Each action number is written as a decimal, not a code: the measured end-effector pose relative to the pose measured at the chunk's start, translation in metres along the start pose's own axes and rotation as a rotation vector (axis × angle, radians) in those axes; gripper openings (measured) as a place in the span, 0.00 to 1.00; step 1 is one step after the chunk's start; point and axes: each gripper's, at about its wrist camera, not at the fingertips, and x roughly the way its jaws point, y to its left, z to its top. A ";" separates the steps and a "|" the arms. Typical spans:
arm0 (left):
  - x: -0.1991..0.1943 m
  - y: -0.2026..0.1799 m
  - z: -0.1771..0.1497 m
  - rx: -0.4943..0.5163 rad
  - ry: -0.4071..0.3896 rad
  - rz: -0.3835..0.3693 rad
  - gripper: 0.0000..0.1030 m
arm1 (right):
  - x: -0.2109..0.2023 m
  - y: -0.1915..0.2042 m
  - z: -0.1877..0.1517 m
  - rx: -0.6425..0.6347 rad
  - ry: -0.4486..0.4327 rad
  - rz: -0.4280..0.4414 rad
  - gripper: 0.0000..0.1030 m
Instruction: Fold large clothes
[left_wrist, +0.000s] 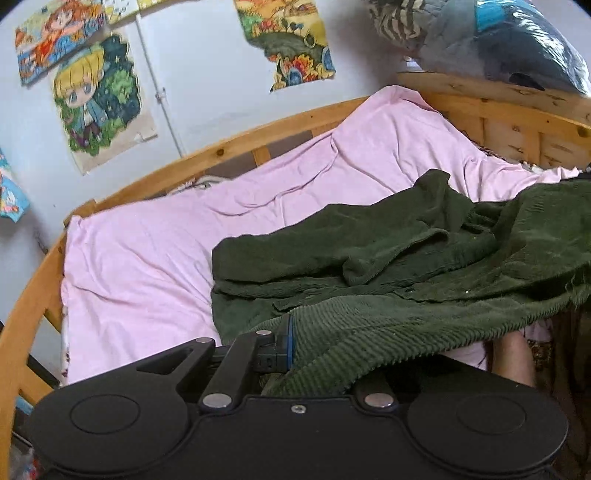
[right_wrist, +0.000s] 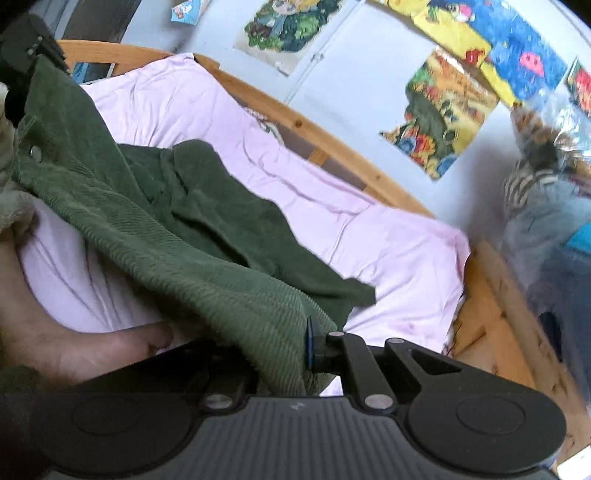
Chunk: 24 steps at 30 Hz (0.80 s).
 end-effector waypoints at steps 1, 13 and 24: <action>0.005 0.002 0.004 0.000 0.007 0.002 0.06 | 0.006 -0.004 0.003 0.030 -0.003 0.006 0.08; 0.137 0.055 0.089 -0.088 0.131 -0.004 0.07 | 0.133 -0.063 0.036 0.280 -0.078 -0.059 0.11; 0.257 0.093 0.096 -0.340 0.259 -0.079 0.73 | 0.197 -0.083 -0.009 0.649 -0.194 -0.030 0.89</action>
